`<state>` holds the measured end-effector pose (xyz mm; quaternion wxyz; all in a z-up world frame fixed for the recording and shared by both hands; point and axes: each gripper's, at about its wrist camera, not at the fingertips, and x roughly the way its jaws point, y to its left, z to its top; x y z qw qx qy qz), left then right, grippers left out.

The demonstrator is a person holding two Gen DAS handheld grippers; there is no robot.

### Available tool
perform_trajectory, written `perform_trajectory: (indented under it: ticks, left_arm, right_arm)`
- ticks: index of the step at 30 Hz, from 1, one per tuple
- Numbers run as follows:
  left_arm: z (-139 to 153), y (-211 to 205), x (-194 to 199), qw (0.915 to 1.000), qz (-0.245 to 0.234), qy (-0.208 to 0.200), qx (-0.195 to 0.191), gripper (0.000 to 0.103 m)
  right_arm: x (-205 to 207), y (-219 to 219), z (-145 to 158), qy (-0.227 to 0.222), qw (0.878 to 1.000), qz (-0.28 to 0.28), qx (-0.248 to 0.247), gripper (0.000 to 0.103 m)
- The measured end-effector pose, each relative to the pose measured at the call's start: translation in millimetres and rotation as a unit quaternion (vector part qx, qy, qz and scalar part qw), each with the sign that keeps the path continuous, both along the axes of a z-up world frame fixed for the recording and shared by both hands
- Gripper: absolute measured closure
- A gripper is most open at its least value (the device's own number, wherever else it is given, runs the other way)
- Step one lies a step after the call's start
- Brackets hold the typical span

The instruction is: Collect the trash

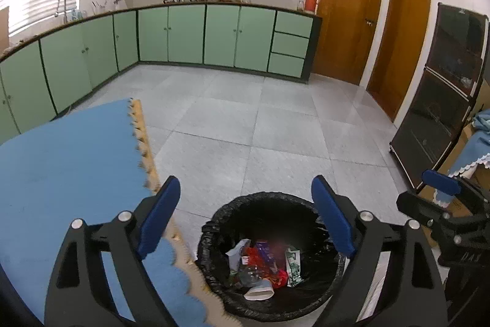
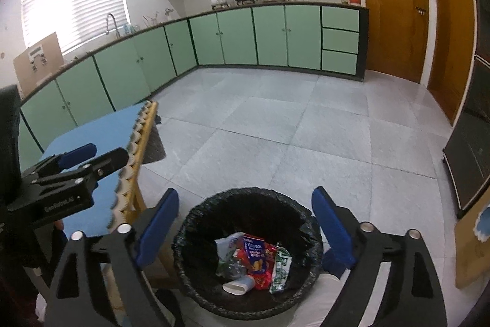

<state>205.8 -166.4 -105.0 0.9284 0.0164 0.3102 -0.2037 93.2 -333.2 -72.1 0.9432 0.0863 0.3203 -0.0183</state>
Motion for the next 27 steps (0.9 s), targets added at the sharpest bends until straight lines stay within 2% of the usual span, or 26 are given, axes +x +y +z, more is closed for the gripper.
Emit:
perform_trajectory:
  ticks: [13,27]
  left_arm:
    - [56,44,-56,0.9980,0.025,-0.057,-0.004,0.013]
    - [85,77,-106,0.9947,0.048,-0.091,-0.005,0.013]
  right_arm:
    - [-37,37,51,-0.046,0.998,0.044,0.015,0.006]
    - [-70,68,83,-0.077,0.994,0.076,0.003,0.006]
